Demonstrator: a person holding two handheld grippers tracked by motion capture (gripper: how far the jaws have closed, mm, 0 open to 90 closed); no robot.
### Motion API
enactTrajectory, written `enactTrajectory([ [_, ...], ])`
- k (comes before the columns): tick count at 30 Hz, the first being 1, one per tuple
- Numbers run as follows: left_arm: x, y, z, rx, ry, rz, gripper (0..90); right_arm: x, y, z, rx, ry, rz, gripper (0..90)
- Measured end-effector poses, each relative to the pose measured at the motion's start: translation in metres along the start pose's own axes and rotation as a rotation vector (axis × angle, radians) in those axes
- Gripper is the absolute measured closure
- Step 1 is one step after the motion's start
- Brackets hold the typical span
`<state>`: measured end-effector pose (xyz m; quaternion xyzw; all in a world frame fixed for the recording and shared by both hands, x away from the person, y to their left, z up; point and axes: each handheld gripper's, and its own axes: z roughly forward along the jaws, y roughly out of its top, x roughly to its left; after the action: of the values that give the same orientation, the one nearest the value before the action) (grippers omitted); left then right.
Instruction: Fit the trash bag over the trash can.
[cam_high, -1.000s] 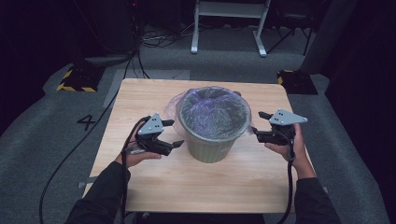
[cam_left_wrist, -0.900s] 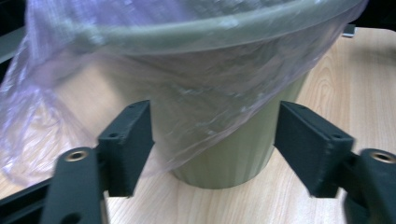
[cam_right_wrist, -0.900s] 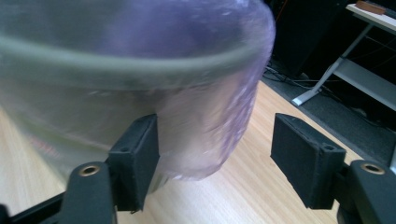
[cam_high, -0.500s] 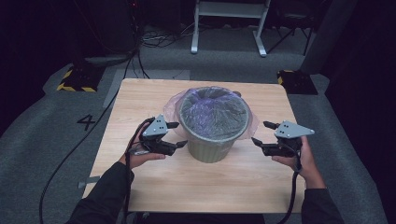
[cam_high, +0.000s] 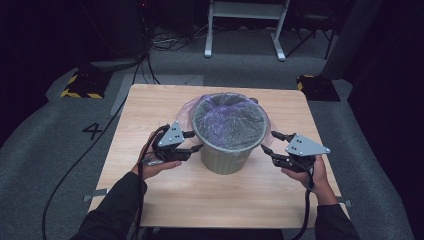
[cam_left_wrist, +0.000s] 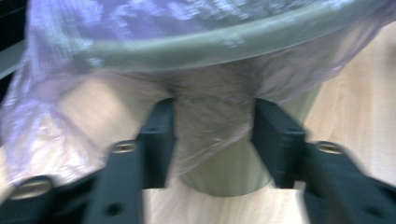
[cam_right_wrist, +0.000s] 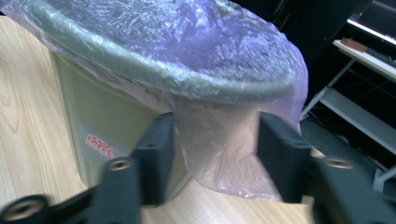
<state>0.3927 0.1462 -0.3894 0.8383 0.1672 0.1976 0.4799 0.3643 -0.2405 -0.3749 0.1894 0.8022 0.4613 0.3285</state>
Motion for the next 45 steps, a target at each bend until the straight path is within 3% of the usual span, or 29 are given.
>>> enactTrajectory([
  [4,0.002,-0.002,-0.001,0.002,-0.016,0.006,75.7,0.001,-0.002,0.004,-0.004,0.012,-0.007,75.8],
  [8,0.0,-0.004,0.0,0.006,-0.031,0.026,89.8,0.003,-0.006,0.003,-0.016,0.036,0.006,89.7],
  [13,-0.002,-0.007,0.002,0.027,-0.04,0.035,90.0,0.003,-0.012,0.001,-0.008,0.047,0.029,90.0],
  [24,-0.004,-0.013,-0.005,0.004,-0.052,0.035,89.9,0.008,-0.024,-0.002,-0.013,0.061,0.052,90.0],
  [30,-0.006,-0.023,-0.002,0.028,-0.054,0.024,90.0,0.01,-0.035,0.001,0.001,0.075,0.08,90.0],
  [34,-0.005,-0.028,-0.002,0.018,-0.041,0.006,89.4,0.012,-0.044,0.005,0.011,0.087,0.099,90.0],
  [35,-0.005,-0.03,-0.002,0.013,-0.035,-0.008,81.2,0.013,-0.046,0.005,0.012,0.092,0.1,90.0],
  [38,-0.006,-0.033,-0.004,-0.004,-0.011,-0.019,68.7,0.014,-0.05,0.007,0.025,0.099,0.108,90.0],
  [42,-0.007,-0.034,-0.005,-0.024,0.026,-0.059,33.2,0.015,-0.055,0.009,0.042,0.107,0.123,90.0],
  [44,-0.009,-0.033,-0.005,-0.033,0.038,-0.054,15.7,0.015,-0.054,0.008,0.029,0.105,0.136,90.0],
  [45,-0.01,-0.033,-0.005,-0.038,0.039,-0.043,14.3,0.015,-0.053,0.007,0.019,0.104,0.137,90.0],
])
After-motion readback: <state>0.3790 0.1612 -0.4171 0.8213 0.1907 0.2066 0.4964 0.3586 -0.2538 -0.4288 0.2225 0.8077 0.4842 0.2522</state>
